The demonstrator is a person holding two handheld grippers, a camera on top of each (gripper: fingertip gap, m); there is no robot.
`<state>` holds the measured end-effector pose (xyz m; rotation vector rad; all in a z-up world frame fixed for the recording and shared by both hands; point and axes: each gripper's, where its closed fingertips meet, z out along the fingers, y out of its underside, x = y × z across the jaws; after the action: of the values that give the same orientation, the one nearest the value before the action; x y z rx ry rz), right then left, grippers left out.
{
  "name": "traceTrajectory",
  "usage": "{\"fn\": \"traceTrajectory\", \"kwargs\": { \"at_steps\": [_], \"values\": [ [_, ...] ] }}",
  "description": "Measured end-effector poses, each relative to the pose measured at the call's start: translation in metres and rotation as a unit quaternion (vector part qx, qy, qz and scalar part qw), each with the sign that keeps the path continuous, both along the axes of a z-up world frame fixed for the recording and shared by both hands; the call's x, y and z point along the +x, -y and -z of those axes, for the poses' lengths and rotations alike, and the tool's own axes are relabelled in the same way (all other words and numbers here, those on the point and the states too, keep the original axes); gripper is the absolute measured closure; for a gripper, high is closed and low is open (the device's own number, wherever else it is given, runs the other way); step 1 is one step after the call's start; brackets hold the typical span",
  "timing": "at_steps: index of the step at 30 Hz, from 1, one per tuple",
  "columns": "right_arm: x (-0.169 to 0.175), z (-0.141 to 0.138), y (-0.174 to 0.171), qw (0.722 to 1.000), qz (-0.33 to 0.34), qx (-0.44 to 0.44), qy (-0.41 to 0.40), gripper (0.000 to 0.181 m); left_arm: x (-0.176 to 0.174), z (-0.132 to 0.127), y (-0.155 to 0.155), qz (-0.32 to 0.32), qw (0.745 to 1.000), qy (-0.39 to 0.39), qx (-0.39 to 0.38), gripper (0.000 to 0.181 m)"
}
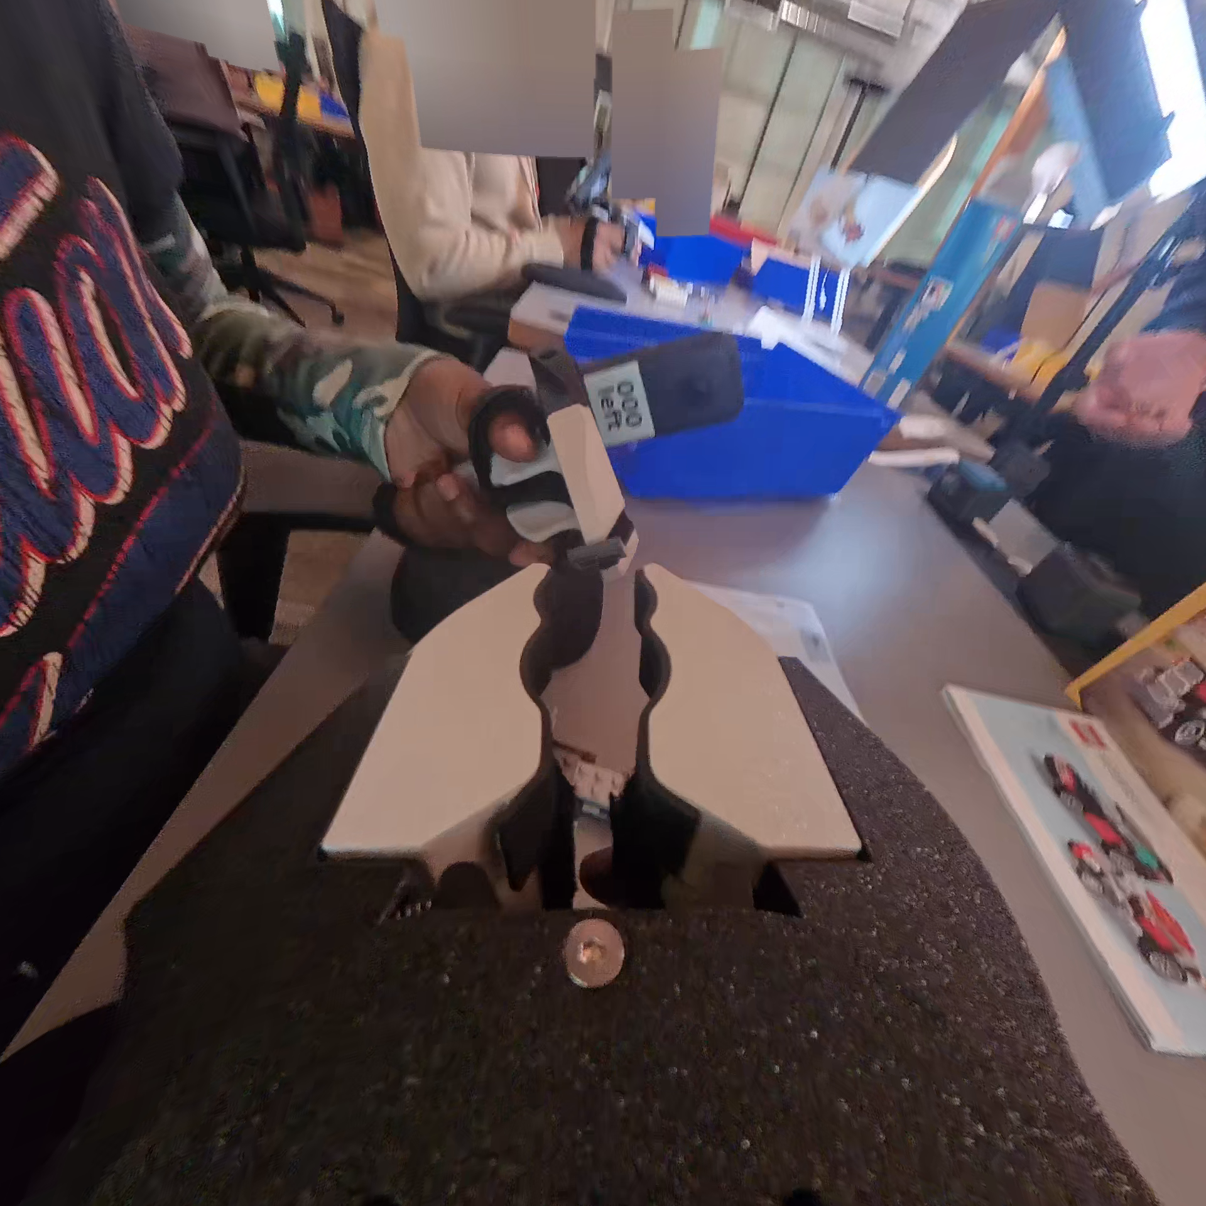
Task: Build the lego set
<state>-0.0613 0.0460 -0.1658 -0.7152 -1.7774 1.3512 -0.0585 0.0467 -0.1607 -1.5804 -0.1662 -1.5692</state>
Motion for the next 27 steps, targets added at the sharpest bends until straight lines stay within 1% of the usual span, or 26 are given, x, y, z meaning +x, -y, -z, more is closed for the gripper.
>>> {"fn": "traceTrajectory", "kwargs": {
  "at_steps": [4, 8, 11, 18, 19, 20, 27],
  "values": [
    [-0.003, 0.020, -0.005, 0.996, 0.025, 0.047, 0.078, 0.156, -0.005, 0.022, -0.003, -0.010, 0.998, -0.051, -0.036, 0.176],
    [-0.006, 0.033, -0.007, 0.989, 0.043, 0.085, 0.112, 0.156, -0.006, 0.031, -0.006, -0.015, 0.996, -0.080, -0.049, 0.175],
    [-0.007, 0.029, -0.007, 0.990, 0.046, 0.095, 0.092, 0.160, -0.007, 0.035, -0.008, -0.019, 0.994, -0.090, -0.053, 0.175],
    [-0.013, 0.033, -0.008, 0.975, 0.075, 0.198, 0.067, 0.158, -0.008, 0.039, -0.009, -0.023, 0.994, -0.080, -0.065, 0.175],
    [-0.014, 0.035, -0.007, 0.973, 0.077, 0.209, 0.068, 0.159, -0.008, 0.039, -0.010, -0.023, 0.994, -0.081, -0.066, 0.175],
    [-0.014, 0.036, -0.007, 0.971, 0.077, 0.217, 0.066, 0.164, -0.009, 0.040, -0.010, -0.024, 0.994, -0.083, -0.066, 0.175],
    [-0.016, 0.040, -0.008, 0.967, 0.081, 0.231, 0.075, 0.165, -0.010, 0.045, -0.010, -0.030, 0.993, -0.090, -0.071, 0.176]
  ]
}}
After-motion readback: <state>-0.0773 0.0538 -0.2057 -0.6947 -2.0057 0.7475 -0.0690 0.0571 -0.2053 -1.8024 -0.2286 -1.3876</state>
